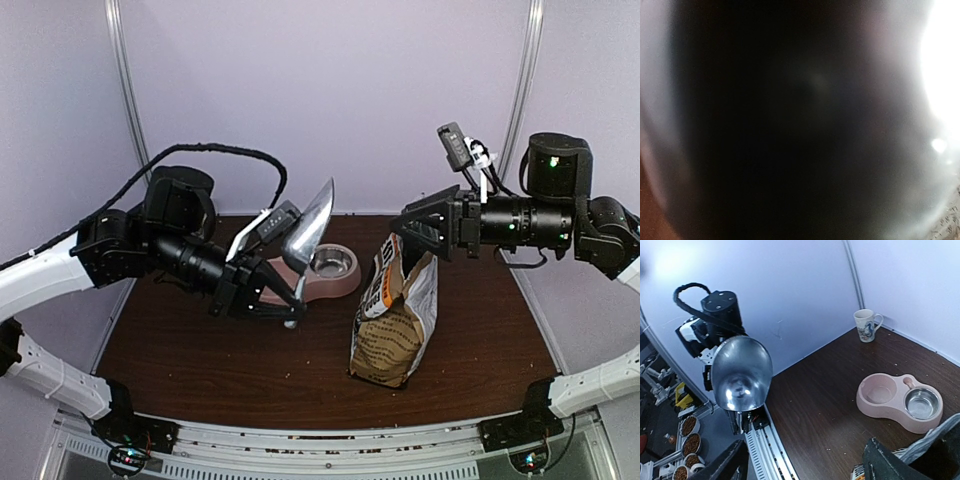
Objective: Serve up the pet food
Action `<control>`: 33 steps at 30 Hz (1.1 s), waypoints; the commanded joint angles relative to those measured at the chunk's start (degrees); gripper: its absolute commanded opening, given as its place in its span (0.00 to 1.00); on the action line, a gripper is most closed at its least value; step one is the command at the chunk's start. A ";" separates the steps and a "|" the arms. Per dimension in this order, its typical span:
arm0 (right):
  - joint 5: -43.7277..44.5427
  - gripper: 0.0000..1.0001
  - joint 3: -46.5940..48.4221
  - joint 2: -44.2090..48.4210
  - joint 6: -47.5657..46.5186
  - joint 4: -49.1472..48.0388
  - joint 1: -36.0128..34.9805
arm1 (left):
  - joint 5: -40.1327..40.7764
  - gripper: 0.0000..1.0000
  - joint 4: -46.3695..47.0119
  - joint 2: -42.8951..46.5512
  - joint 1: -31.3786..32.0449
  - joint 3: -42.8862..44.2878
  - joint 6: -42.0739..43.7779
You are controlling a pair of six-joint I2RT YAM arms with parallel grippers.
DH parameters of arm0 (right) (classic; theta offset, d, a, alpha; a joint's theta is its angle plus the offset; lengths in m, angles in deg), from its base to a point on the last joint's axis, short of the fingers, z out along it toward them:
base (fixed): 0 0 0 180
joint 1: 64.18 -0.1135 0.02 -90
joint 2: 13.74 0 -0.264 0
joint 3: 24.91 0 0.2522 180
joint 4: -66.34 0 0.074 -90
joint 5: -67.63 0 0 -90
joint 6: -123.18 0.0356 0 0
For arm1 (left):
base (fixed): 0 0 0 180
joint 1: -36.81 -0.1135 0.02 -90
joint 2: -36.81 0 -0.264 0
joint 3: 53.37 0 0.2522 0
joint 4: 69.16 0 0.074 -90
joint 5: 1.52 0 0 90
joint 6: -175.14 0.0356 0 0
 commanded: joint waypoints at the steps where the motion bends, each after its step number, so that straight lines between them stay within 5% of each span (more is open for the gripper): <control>1: -12.03 0.79 0.34 -0.91 -5.25 -4.81 -0.25 | -12.17 0.00 -3.13 2.37 0.05 -1.79 3.52; 21: -26.55 0.63 7.01 -12.10 -11.92 -14.05 -1.55 | -19.07 0.00 -3.05 -0.31 2.33 -2.20 2.98; 33: -34.72 0.33 8.54 -15.05 -11.16 -11.87 -1.54 | -20.92 0.00 -3.03 -1.52 2.40 -1.31 2.83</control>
